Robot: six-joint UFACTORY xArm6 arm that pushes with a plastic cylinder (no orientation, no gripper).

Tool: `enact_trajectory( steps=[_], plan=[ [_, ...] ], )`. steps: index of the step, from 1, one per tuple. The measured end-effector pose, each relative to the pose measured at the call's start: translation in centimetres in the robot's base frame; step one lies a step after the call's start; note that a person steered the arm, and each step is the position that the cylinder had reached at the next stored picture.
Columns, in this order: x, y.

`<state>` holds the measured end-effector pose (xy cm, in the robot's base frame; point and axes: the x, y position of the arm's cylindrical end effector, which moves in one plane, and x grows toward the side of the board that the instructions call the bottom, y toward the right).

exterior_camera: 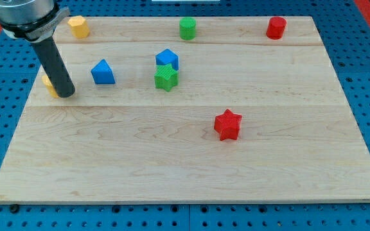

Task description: Push the blue triangle to the center right of the board

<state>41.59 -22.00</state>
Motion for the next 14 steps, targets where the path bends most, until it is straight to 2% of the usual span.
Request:
enact_trajectory(
  steps=[2,4,6,8,9,11,12,14],
  plan=[
    [-1.2,3.6],
    [-5.0,3.7],
    [-7.0,1.0],
    [-8.2,3.5],
    [-7.3,6.4],
    [0.1,10.2],
    [0.1,10.6],
    [-5.3,3.4]
  ],
)
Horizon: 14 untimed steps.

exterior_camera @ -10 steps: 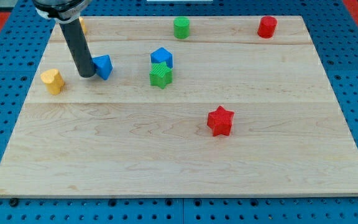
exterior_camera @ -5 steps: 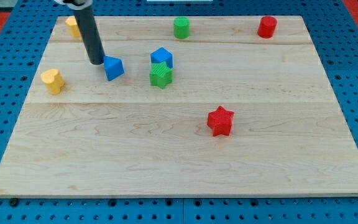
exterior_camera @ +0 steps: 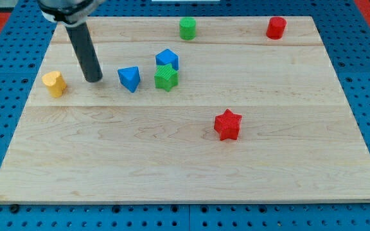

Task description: Push the blue triangle to the center right of the board

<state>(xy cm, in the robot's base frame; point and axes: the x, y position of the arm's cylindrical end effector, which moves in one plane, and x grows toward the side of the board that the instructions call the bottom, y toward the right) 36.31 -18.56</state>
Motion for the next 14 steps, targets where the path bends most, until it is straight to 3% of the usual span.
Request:
enact_trajectory(
  steps=[1,2,4,7,9,10,11,12,14],
  plan=[
    [-3.8,0.0],
    [-3.5,2.6],
    [4.3,6.6],
    [3.4,6.6],
    [5.1,18.8],
    [5.4,19.6],
    [7.5,16.5],
    [9.6,17.8],
    [7.4,25.1]
  ],
)
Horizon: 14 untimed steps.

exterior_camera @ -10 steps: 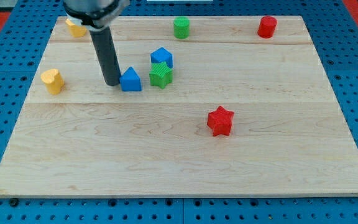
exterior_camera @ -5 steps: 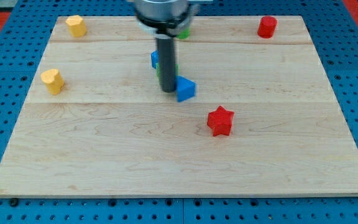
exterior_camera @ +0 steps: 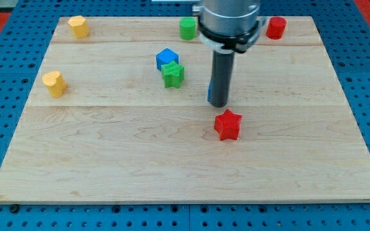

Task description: Push the blue triangle to the center right of the board

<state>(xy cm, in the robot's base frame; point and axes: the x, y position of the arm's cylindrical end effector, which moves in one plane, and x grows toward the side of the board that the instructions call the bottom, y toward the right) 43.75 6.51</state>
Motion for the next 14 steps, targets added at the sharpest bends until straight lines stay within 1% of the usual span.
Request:
enact_trajectory(
  steps=[1,2,3,4,6,7,8,9,10,11,12,14],
  plan=[
    [0.0,-2.9],
    [0.0,-9.8],
    [-1.0,-12.3],
    [-1.9,-8.8],
    [-1.9,4.4],
    [-1.9,7.9],
    [-1.9,6.1],
    [-1.9,-1.9],
    [-3.5,-5.8],
    [-5.2,-4.7],
    [-5.4,-1.7],
    [-5.4,6.2]
  ],
)
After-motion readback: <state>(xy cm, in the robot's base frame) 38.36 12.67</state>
